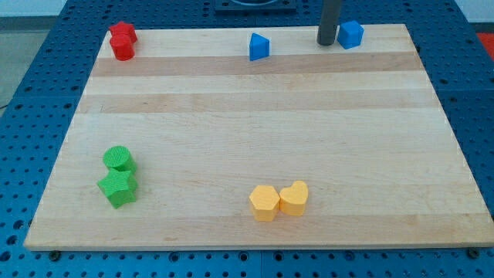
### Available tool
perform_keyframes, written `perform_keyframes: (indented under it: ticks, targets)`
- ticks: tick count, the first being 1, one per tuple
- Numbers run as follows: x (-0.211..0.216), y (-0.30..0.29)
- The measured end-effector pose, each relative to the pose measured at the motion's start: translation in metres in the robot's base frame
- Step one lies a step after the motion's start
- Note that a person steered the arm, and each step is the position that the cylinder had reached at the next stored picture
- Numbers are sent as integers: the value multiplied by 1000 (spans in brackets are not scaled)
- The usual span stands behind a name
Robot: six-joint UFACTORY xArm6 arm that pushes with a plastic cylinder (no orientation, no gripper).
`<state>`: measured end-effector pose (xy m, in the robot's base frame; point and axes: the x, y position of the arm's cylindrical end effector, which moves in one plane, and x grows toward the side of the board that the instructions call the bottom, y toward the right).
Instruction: Slide the blue triangle towards the top right
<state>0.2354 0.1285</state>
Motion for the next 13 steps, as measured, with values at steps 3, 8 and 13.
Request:
perform_keyframes:
  ticks: [3, 8, 13]
  targets:
    - [28, 21]
    - [30, -194]
    - [28, -133]
